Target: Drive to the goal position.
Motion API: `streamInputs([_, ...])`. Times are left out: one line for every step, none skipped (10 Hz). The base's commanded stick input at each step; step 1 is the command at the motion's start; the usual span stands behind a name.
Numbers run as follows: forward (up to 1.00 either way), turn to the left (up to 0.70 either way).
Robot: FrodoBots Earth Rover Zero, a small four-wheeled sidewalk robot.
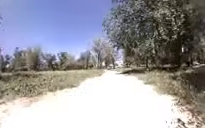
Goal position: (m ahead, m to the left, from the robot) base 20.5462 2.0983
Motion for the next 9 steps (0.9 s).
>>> streamInputs([0.85, 0.00])
streamInputs([0.85, 0.00])
streamInputs([0.85, 0.00])
streamInputs([0.85, 0.00])
streamInputs([0.85, 0.00])
streamInputs([0.85, 0.00])
streamInputs([0.85, 0.00])
streamInputs([0.85, 0.00])
streamInputs([0.85, 0.00])
